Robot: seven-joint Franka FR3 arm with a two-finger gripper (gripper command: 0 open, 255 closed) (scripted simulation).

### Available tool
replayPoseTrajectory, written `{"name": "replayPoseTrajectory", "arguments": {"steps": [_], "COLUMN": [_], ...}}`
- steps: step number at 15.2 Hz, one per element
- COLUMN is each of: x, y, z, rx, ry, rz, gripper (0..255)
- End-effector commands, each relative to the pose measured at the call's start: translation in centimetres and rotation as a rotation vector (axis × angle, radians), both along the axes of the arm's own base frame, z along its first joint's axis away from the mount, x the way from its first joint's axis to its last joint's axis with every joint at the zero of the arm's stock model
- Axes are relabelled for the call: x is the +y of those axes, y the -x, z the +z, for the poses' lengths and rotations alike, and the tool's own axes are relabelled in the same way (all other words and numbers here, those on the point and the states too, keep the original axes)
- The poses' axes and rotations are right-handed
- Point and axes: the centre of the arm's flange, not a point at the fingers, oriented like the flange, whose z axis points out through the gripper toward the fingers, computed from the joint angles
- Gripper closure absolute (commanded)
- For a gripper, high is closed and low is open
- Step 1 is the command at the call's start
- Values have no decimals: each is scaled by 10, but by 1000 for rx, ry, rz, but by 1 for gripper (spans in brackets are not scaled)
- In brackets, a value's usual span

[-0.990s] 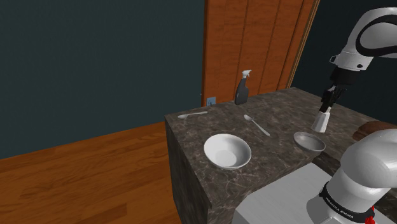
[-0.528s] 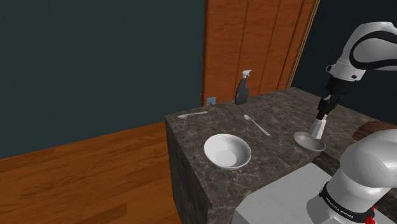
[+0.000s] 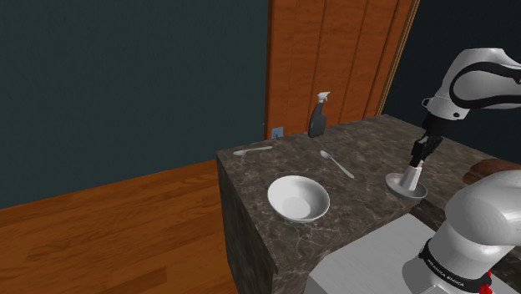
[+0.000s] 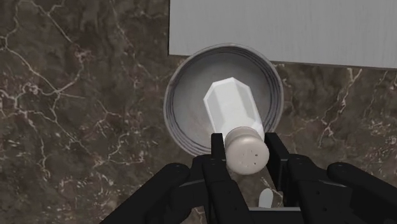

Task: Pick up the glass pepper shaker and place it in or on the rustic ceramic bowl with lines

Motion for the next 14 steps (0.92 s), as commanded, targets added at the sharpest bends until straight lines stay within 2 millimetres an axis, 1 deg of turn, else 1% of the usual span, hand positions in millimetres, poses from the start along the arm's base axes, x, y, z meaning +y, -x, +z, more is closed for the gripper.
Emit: {"name": "replayPoseTrajectory", "arguments": {"steps": [1,7,8,13,14], "x": [0,0,0,0,-1], "y": [0,0,0,0,1], "z": [-3,-3,-3,-3,11], "rx": [-1,-1,-1,-1,-1], "ry": [0,0,0,0,0], "rz": [0,0,0,0,0], "gripper": [255,255,0,0,0]}}
